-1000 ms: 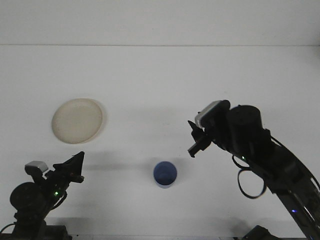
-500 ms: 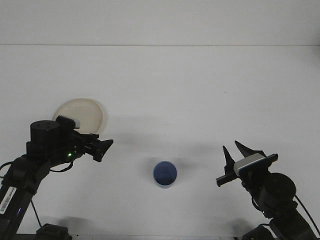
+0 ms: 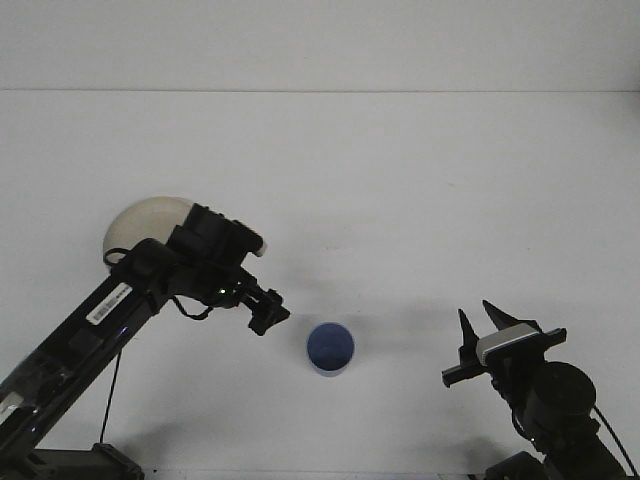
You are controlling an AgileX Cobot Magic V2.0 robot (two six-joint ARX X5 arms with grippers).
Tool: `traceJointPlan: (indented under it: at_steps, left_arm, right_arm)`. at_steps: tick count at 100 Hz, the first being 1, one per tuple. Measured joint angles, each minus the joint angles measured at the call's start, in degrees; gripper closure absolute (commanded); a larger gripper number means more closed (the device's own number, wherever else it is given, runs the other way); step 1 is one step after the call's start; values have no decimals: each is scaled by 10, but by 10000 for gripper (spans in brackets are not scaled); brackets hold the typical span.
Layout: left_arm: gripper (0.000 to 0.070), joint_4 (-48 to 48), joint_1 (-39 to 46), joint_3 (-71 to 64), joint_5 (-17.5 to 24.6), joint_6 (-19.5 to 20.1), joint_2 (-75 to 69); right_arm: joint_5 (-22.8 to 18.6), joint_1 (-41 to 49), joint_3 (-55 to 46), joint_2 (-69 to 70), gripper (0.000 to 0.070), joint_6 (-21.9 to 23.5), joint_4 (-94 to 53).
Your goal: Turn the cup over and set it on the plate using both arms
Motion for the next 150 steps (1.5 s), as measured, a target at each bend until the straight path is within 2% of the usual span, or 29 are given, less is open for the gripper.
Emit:
traceJointPlan:
  at_steps: [18,49,86,93,103,114,119,122,150]
  left_arm:
    - [188,6,-54,15,-5,3,43]
    - [184,46,-121,17,-44,1,86]
    - [188,80,-152,18,-77,-2,152]
    - [241,83,-154,18,-86,-2,161]
    - [465,82,-156,18,-89,-2,167]
    - [601,82,-162,18,-105,-3,167]
    - [700,80,-163,18,-115,-3,167]
    - [684,79,-164,18,-118,-3,167]
    - [685,65,-161,39,-120,-3,166]
  right_arm:
    - [0,0,-1,0,430,0,0]
    - [0,0,-6,0,430,0,2]
    - [0,0,-6,0,430,0,2]
    - [0,0,-6,0,430,0,2]
    - [0,0,-6,0,430,0,2]
    - [0,0,-6,0,430,0,2]
    - [0,0,-6,0,430,0,2]
    - [0,0,-6,0,430,0,2]
    - [0,0,-6,0,430,0,2]
